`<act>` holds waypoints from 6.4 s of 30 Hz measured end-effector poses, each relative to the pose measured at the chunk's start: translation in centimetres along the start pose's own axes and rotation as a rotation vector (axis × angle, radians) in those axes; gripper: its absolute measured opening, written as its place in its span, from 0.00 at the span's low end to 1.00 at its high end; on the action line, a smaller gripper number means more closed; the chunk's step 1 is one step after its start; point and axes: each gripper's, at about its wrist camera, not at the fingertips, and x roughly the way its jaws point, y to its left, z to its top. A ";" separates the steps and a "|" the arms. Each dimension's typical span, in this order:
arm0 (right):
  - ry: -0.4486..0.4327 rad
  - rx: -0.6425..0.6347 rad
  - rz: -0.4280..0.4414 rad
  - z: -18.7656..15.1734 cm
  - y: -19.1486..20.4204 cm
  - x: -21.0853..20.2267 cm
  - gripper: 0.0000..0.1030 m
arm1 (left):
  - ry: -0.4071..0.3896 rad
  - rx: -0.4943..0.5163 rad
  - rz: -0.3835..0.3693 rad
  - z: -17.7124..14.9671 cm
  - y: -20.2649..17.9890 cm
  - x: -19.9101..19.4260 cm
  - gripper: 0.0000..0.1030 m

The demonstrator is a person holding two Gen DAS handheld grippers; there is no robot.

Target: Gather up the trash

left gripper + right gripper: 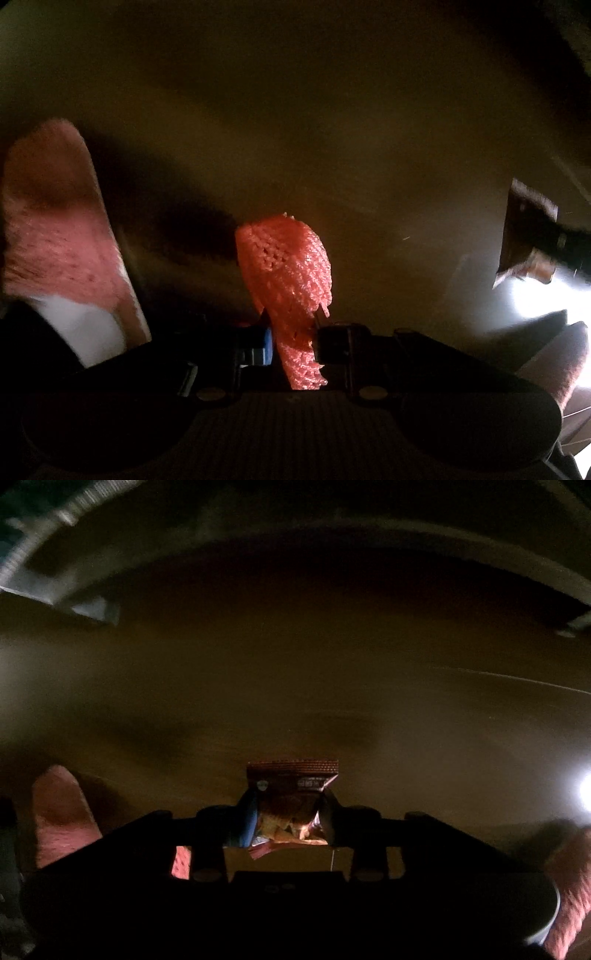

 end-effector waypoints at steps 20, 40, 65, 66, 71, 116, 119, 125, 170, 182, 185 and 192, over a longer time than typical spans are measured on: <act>-0.442 0.042 0.118 -10.5 2.2 -25.9 0.32 | -0.428 0.130 -0.082 -12.0 1.0 -22.6 0.19; -0.867 -0.234 0.125 -16.2 8.4 -47.4 0.32 | -0.957 0.238 -0.225 -21.5 2.0 -46.2 0.19; -1.062 -0.386 0.014 0.2 15.8 -57.2 0.32 | -1.206 0.281 -0.170 -10.2 -1.1 -66.3 0.19; -1.058 -0.395 0.007 1.2 16.2 -57.0 0.32 | -1.204 0.287 -0.163 -9.0 -1.6 -66.5 0.19; -1.007 -0.394 -0.034 6.3 17.1 -54.8 0.32 | -1.171 0.300 -0.128 -3.9 -3.6 -66.2 0.19; -0.871 -0.487 -0.151 8.7 19.0 -50.8 0.58 | -0.989 0.315 -0.071 3.9 -4.6 -61.1 0.74; -0.894 -0.466 -0.136 7.8 18.6 -52.2 0.60 | -1.031 0.314 -0.073 1.6 -3.9 -62.0 0.75; -0.933 -0.438 -0.109 5.1 17.5 -54.3 0.61 | -1.094 0.325 -0.084 -3.2 -2.2 -63.1 0.75; -1.227 -0.410 0.115 -19.3 13.4 -56.4 1.00 | -1.451 0.337 -0.175 -31.8 10.1 -56.4 0.99; -1.278 -0.419 0.134 -21.0 13.0 -55.7 1.00 | -1.436 0.308 -0.213 -32.6 10.9 -55.7 0.99; -1.285 -0.414 0.133 -21.2 13.0 -55.6 1.00 | -1.427 0.312 -0.212 -32.6 10.9 -55.4 0.99; -1.287 -0.419 0.137 -21.5 12.8 -55.5 1.00 | -1.421 0.313 -0.205 -32.9 10.9 -54.8 0.99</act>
